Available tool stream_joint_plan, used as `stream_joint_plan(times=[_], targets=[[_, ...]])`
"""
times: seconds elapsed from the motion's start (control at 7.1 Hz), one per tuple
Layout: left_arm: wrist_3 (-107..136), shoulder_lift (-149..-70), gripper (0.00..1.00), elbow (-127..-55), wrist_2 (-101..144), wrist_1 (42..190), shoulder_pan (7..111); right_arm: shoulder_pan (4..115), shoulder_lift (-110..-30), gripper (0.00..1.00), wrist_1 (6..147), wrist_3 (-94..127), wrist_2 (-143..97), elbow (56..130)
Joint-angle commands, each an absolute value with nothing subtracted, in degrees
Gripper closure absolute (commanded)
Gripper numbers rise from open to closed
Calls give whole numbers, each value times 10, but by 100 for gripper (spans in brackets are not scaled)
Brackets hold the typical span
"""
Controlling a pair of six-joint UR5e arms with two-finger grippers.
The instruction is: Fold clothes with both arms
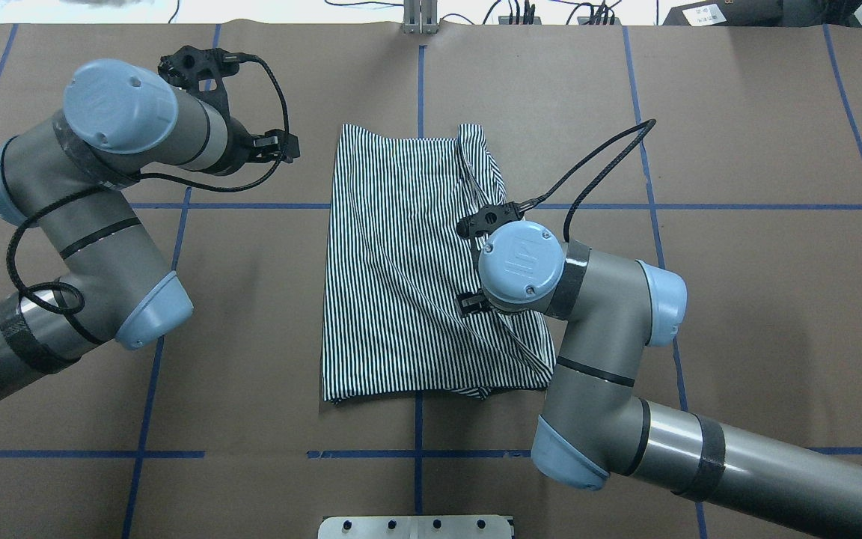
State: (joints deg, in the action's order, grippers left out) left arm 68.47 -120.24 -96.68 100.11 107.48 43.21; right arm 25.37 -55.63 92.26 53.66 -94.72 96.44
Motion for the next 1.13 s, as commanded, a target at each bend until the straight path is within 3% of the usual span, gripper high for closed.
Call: stream_joint_plan(times=[0.0, 0.99], targets=[[685, -1202, 0, -966, 1001, 1075, 432, 255, -551, 0, 953, 500, -947, 954], [686, -1204, 0, -967, 1001, 1075, 432, 278, -574, 0, 983, 451, -961, 966]])
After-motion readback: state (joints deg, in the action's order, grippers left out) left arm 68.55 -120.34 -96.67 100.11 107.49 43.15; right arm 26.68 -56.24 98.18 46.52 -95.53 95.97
